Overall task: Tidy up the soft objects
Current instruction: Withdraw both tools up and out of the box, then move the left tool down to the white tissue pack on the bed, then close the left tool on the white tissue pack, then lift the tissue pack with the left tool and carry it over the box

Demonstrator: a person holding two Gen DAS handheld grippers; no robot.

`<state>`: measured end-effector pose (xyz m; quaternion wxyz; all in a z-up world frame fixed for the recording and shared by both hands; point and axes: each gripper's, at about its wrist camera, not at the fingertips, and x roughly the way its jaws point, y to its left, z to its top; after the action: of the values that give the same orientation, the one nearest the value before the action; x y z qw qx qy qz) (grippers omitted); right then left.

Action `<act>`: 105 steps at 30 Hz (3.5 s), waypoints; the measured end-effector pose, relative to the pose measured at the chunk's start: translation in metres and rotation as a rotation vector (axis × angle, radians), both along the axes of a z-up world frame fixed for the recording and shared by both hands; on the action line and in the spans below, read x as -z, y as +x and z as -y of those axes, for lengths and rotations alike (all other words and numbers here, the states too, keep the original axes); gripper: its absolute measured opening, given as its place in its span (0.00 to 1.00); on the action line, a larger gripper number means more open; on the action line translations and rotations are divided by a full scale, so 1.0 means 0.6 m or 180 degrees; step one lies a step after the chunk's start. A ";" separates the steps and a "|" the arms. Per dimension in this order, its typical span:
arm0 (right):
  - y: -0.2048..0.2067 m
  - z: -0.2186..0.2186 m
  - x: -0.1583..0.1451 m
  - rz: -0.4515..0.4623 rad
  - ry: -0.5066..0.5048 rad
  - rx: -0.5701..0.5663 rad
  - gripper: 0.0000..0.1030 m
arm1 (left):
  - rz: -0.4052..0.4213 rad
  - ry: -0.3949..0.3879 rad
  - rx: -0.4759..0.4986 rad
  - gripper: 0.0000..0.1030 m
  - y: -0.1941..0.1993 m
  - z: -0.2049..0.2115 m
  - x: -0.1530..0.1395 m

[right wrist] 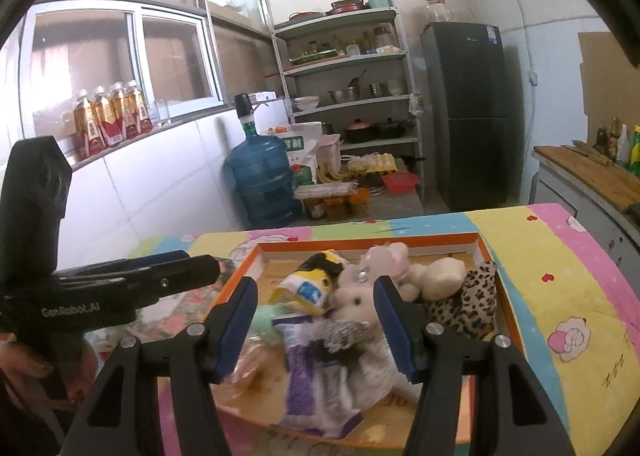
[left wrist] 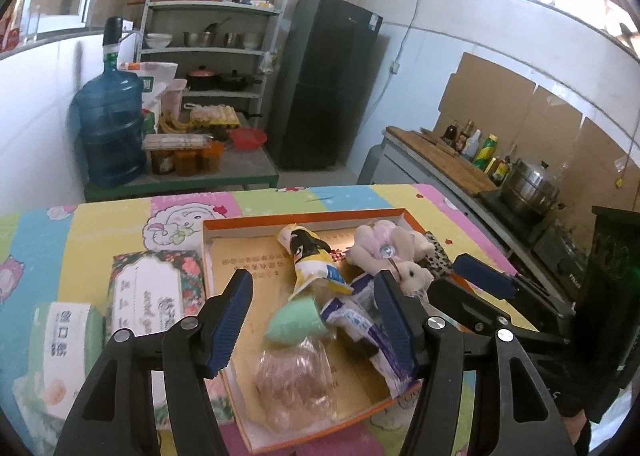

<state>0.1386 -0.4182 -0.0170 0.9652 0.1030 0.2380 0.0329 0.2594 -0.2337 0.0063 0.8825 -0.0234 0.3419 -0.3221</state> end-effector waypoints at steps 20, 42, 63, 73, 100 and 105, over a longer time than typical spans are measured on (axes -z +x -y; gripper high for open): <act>-0.034 -0.124 -0.014 -0.0022 -0.0048 -0.0298 0.58 | 0.0208 -0.0028 -0.0267 0.63 -0.090 -0.135 -0.007; -0.016 -0.267 0.007 -0.0115 -0.0121 -0.0830 0.58 | 0.0269 -0.0005 -0.1109 0.63 -0.123 -0.337 0.058; -0.005 -0.257 0.036 -0.0222 0.0010 -0.0895 0.58 | -0.0195 0.0438 -0.1675 0.70 -0.080 -0.358 0.151; 0.004 -0.248 0.049 -0.0264 0.0095 -0.0919 0.58 | -0.0409 0.0631 -0.1713 0.70 -0.055 -0.354 0.175; -0.119 -0.106 0.086 -0.0149 0.0072 -0.0484 0.59 | -0.0021 -0.0156 -0.1690 0.55 -0.121 -0.537 0.123; -0.136 -0.117 0.083 -0.0149 0.0058 -0.0457 0.59 | 0.0099 -0.0129 -0.1743 0.55 -0.127 -0.572 0.110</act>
<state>0.0570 -0.3477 -0.0666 0.9536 0.0952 0.2669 0.1019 0.1832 0.1095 -0.0595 0.9412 -0.1277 0.3027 -0.0786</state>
